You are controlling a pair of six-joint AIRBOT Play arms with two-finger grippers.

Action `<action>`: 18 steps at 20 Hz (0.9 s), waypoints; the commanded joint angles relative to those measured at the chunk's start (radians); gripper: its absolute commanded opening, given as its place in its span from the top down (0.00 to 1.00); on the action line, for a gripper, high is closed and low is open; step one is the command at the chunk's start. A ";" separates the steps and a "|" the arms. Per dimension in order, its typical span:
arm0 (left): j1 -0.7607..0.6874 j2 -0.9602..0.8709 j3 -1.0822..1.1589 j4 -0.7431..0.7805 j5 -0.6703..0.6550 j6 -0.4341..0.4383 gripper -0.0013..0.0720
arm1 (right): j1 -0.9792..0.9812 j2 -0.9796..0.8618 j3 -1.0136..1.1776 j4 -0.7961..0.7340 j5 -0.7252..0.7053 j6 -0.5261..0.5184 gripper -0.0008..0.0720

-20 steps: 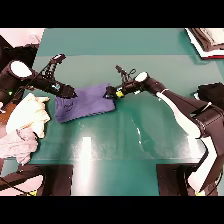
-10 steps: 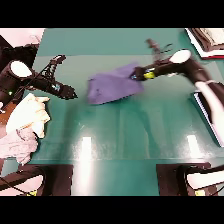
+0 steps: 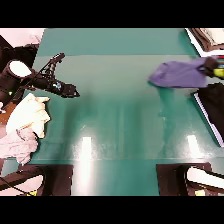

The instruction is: Fold the shirts.

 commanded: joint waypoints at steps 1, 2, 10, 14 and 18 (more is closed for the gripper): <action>0.001 0.001 0.001 -0.015 0.003 -0.016 0.95 | -0.163 0.019 -0.006 0.070 -0.023 -0.002 0.97; 0.001 0.001 0.001 -0.017 0.004 -0.016 0.95 | -0.190 0.019 -0.003 0.117 -0.028 -0.014 0.97; 0.001 0.001 0.000 -0.016 0.001 -0.012 0.95 | -0.298 0.019 0.219 0.189 0.063 -0.070 0.97; 0.001 0.000 -0.001 -0.016 0.000 -0.012 0.95 | -0.362 0.019 0.296 0.188 0.175 -0.069 0.97; 0.001 0.000 -0.001 -0.016 0.000 -0.011 0.95 | -0.401 0.019 0.341 0.040 0.336 -0.039 0.97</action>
